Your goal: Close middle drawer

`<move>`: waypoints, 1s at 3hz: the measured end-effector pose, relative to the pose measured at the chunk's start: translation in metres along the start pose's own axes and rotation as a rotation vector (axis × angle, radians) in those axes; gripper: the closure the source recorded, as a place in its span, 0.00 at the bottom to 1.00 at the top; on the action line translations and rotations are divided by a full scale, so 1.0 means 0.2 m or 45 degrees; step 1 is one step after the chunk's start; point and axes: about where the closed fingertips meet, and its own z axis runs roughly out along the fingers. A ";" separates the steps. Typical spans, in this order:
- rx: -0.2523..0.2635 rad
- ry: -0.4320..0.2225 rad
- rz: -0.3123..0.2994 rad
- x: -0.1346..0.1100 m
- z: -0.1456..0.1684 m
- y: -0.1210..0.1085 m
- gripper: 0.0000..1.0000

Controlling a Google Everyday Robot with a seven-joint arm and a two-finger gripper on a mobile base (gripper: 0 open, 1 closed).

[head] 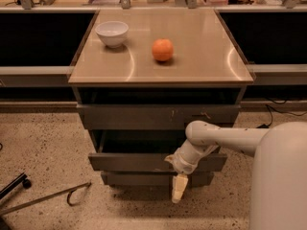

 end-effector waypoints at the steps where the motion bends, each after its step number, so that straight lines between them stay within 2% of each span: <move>1: 0.000 0.000 0.001 0.00 0.00 0.00 0.00; 2: 0.025 0.011 0.049 0.08 0.01 -0.04 0.00; 3: 0.078 0.023 0.106 0.18 -0.04 -0.14 0.00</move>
Offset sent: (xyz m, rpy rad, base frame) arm 0.0201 -0.0305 -0.0188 -0.0378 -0.0106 -0.0922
